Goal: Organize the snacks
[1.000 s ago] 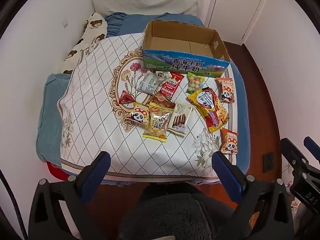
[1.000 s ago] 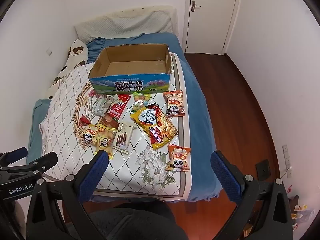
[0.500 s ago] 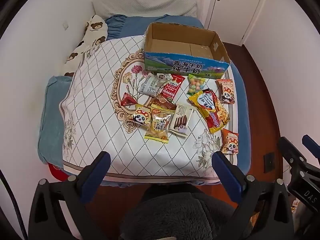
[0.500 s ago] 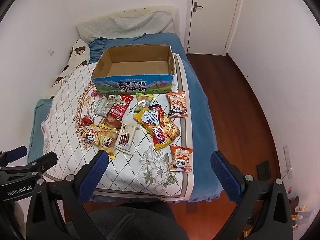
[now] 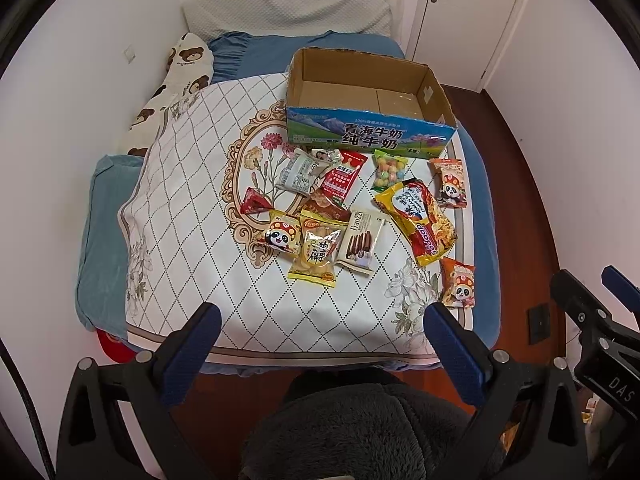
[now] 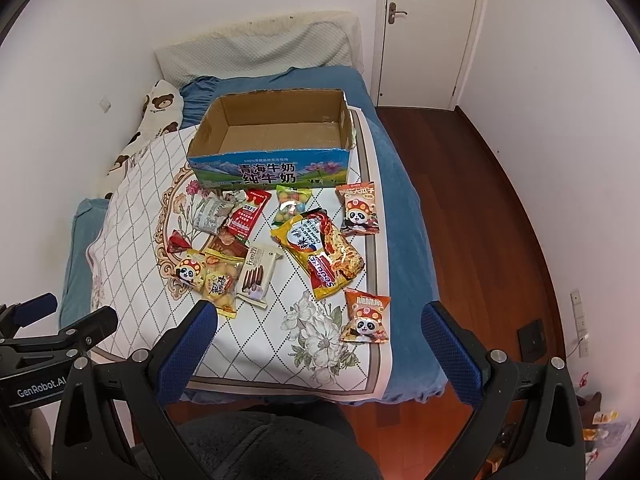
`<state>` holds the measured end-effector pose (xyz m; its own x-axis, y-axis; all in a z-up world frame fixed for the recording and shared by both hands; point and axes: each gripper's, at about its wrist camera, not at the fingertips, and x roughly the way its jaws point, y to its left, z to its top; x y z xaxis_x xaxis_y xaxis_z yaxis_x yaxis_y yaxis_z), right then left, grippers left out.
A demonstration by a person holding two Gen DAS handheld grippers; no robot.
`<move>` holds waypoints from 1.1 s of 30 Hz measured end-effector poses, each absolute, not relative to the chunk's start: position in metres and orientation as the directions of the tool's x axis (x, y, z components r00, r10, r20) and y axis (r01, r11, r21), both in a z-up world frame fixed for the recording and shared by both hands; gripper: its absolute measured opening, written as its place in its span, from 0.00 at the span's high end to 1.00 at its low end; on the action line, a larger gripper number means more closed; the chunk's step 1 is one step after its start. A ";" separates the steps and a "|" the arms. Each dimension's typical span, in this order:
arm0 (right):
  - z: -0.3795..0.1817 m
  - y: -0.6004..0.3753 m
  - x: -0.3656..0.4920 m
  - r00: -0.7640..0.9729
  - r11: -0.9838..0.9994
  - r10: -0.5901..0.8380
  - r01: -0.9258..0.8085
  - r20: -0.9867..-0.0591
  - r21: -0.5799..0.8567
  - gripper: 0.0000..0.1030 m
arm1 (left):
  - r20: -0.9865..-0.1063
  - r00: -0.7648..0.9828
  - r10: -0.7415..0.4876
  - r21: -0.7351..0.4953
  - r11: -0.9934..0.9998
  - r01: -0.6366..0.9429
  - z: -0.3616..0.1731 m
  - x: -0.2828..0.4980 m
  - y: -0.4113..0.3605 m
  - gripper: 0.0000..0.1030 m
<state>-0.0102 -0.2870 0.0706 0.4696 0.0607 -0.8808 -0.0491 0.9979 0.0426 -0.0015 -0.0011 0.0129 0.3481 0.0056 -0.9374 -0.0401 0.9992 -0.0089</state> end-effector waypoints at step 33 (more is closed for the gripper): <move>0.076 -0.287 -0.011 0.470 0.997 0.074 -0.070 -0.879 0.046 0.00 | -0.931 0.366 -0.001 -0.023 0.998 -0.056 0.016 -0.007 0.002 0.00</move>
